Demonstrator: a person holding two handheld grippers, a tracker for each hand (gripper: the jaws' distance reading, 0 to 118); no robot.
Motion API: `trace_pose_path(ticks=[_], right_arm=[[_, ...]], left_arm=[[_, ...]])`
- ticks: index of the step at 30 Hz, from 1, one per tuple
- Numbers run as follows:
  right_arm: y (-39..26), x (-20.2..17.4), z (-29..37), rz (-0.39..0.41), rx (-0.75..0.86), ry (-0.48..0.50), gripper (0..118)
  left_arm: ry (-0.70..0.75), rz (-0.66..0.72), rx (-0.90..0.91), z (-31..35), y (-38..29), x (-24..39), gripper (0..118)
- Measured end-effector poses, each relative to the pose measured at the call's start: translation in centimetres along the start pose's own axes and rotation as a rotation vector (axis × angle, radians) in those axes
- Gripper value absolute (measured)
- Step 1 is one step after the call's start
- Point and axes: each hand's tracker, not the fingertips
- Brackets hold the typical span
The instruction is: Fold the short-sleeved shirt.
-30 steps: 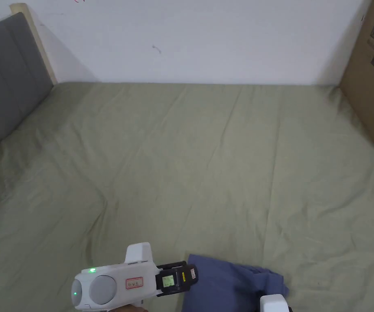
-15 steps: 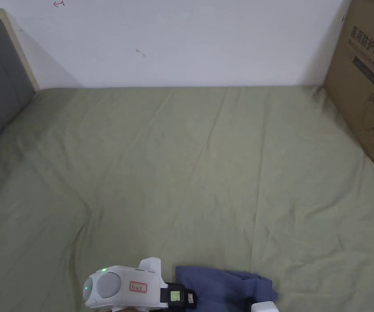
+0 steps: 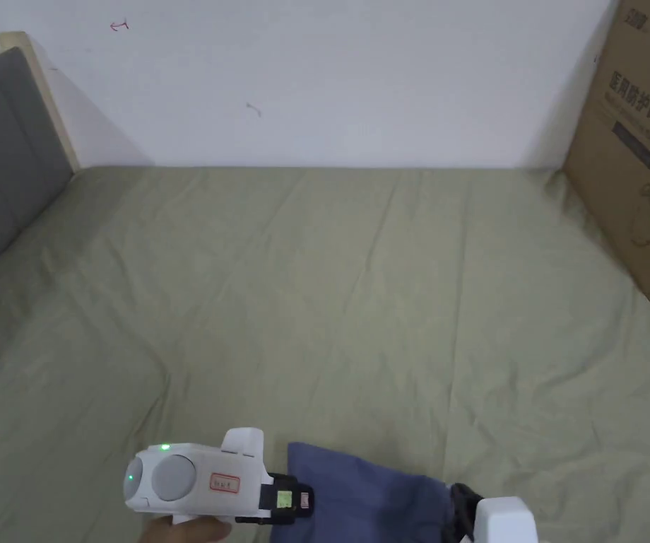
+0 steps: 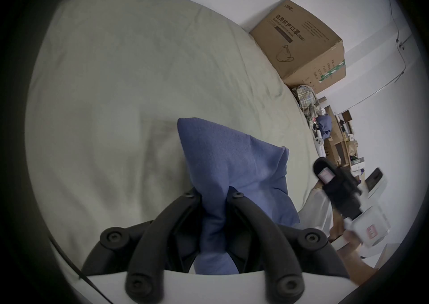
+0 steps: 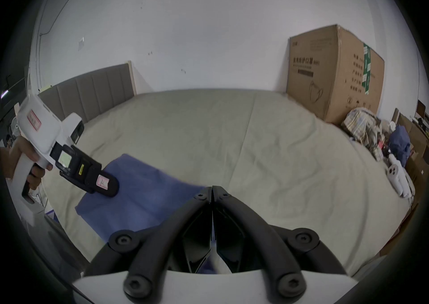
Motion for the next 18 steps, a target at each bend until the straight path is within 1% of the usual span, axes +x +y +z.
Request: trace_pose_path(ticks=[3,6,10,13,18], right_arm=[[2.0,0.1,0.7,0.013,0.053,-0.005,0],[3.8,-0.3,1.0,0.026,0.089,-0.005,0],[5.9,-1.0,0.8,0.033,0.134,0.0,0],[7.5,-1.8,0.5,0.044,0.171,0.006,0],[9.5,-3.3,-0.9,0.071,0.198,0.023,0]], left_arm=[[0.093,-0.05,0.026,3.9,0.2,-2.0,16],[0.207,-0.058,0.05,8.6,0.2,-5.5,16],[0.348,-0.041,0.095,15.4,-0.1,-10.2,16],[0.455,-0.002,0.1,19.8,-0.4,-14.0,16],[0.621,0.057,0.08,24.6,-1.1,-20.1,16]])
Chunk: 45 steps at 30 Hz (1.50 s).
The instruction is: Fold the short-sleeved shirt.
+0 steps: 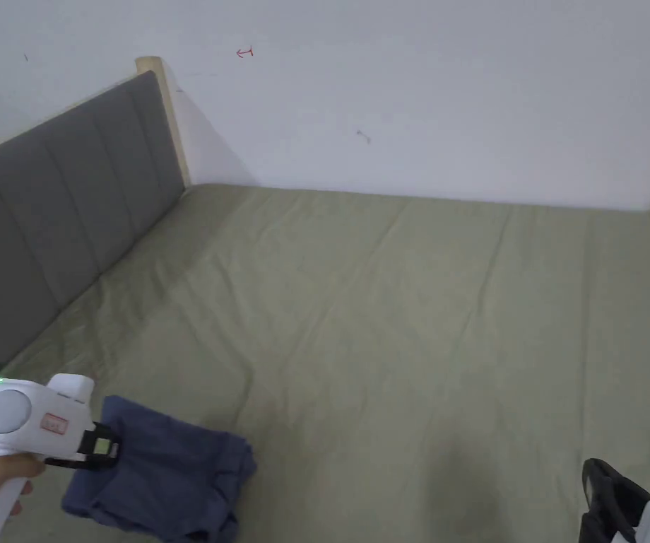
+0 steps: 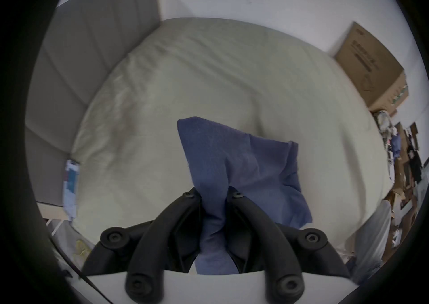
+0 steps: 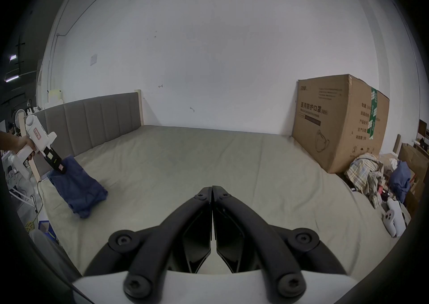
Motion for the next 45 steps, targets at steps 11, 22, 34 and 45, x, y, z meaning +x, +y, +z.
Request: trace_pose_path(ticks=[11,22,34,45], right_arm=[[1.1,-1.4,-3.5,0.008,-0.004,0.007,0],[3.0,0.7,-1.3,-0.026,0.017,-0.024,0],[12.1,2.6,5.6,-0.03,0.185,-0.068,0],[17.8,4.9,11.4,0.013,0.337,-0.144,0]], left_arm=[[0.188,-0.002,-0.127,-5.7,0.4,-6.1,16],[0.213,0.084,0.058,-0.6,0.3,-3.2,77],[0.116,0.043,0.524,15.2,3.1,7.3,82],[0.119,-0.03,1.097,25.1,2.5,24.9,82]])
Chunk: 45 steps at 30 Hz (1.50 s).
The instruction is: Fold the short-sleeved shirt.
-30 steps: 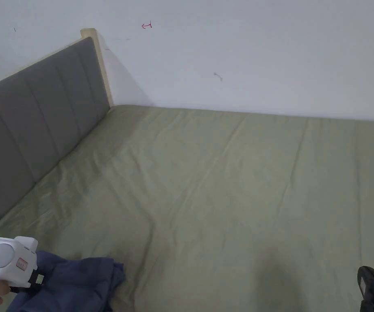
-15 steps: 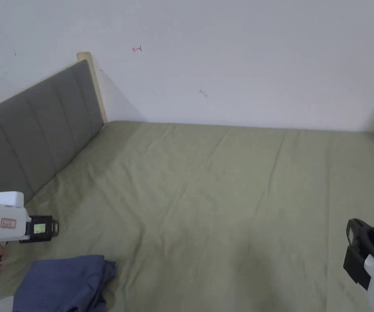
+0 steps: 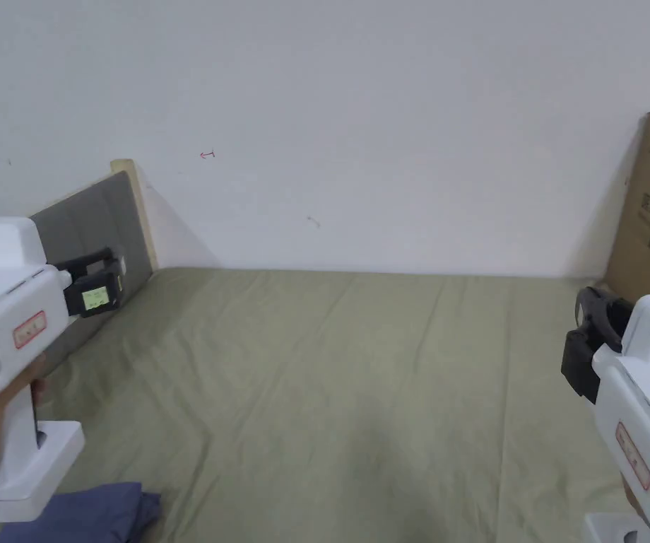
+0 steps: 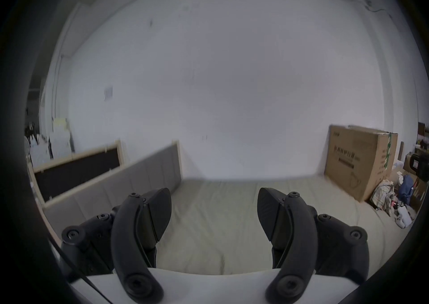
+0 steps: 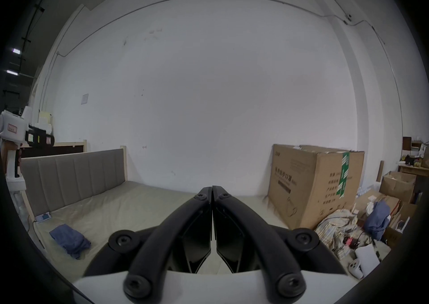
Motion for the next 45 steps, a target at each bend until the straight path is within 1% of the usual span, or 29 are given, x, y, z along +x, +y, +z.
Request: trace_pose_path(ticks=[2,6,8,9,10,11,12,13,14,15,16,19,27,33,37,45], right_arm=[[0.3,0.6,0.3,0.002,0.016,-0.008,0],[0.3,1.5,0.9,0.002,0.023,-0.032,0],[0.1,1.7,1.1,0.001,0.027,-0.043,0],[0.0,1.9,1.2,0.007,0.025,-0.047,0],[-0.2,2.0,1.3,0.011,0.022,-0.054,0],[-0.3,2.1,1.4,0.012,0.021,-0.058,0],[-0.4,2.2,1.5,0.012,0.022,-0.061,0],[-0.5,2.3,1.7,0.009,0.024,-0.068,0],[-0.6,2.4,1.7,0.008,0.025,-0.073,0],[-0.7,2.4,1.8,0.012,0.025,-0.08,0],[-0.8,2.5,1.8,0.015,0.025,-0.085,0],[-0.9,2.7,1.9,0.015,0.023,-0.092,0],[-1.1,3.0,1.9,0.006,0.017,-0.103,0],[-1.3,2.9,1.9,0.006,0.011,-0.102,0],[-1.3,2.9,1.9,-0.005,0.012,-0.099,0],[-1.4,3.0,1.9,0.004,0.008,-0.098,0]], left_arm=[[0.006,-0.009,0.086,0.3,-0.1,3.0,82],[-0.004,-0.014,0.173,0.3,-1.4,8.1,81],[-0.019,-0.015,0.206,0.2,-2.4,10.3,77],[-0.021,0.002,0.22,-0.3,-3.3,10.5,73],[-0.042,0.004,0.226,-0.4,-3.8,11.2,58],[-0.062,0.011,0.23,-0.5,-4.2,11.9,40],[-0.077,0.013,0.232,-0.7,-4.7,12.6,25],[-0.091,0.02,0.221,-0.8,-5.1,13.1,16],[-0.11,0.035,0.209,-0.8,-5.4,13.4,11],[-0.147,0.043,0.202,-0.8,-5.9,13.7,3],[-0.176,0.039,0.201,-0.9,-6.4,14.1,0],[-0.179,0.002,0.173,-1.0,-7.6,15.2,0],[-0.207,-0.022,0.13,-0.8,-9.2,16.0,0],[-0.216,-0.002,0.118,-0.8,-9.2,15.9,0],[-0.214,-0.022,0.115,-0.6,-9.3,16.0,0],[-0.212,-0.007,0.115,-0.5,-9.3,15.7,0]])
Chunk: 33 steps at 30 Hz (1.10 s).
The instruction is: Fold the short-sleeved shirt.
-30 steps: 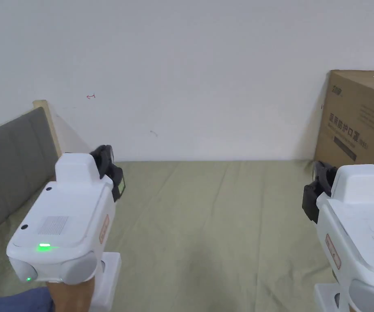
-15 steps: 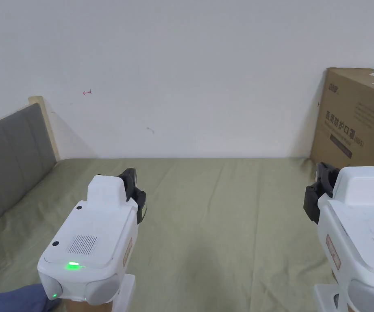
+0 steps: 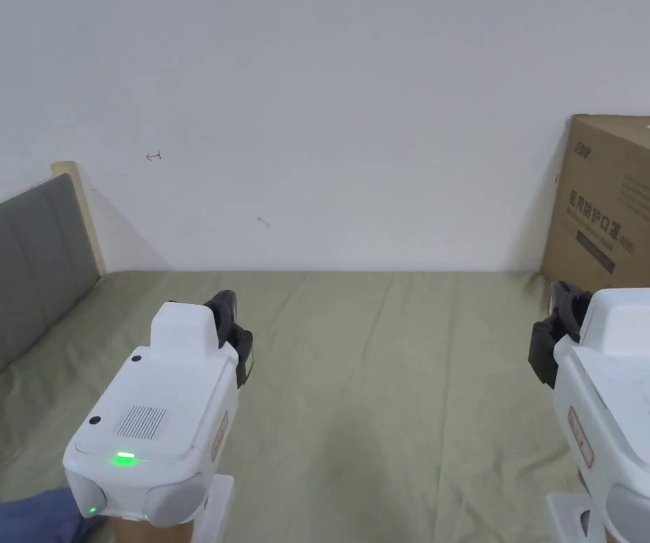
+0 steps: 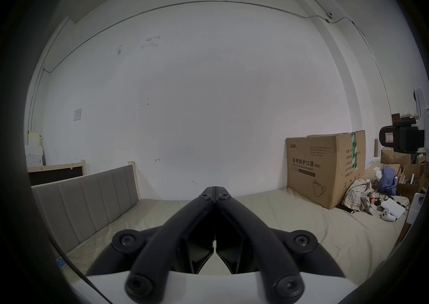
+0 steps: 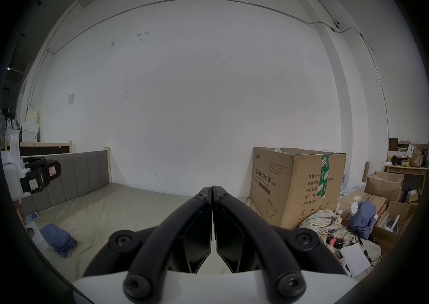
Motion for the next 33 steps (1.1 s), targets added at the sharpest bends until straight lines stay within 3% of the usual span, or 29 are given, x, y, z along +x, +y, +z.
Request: trace_pose_path(ticks=[33], right_arm=[[-0.05,0.09,0.17,-0.001,-0.001,-0.005,0]], left_arm=[[0.02,-0.001,-0.015,0.35,-0.22,-0.63,0]])
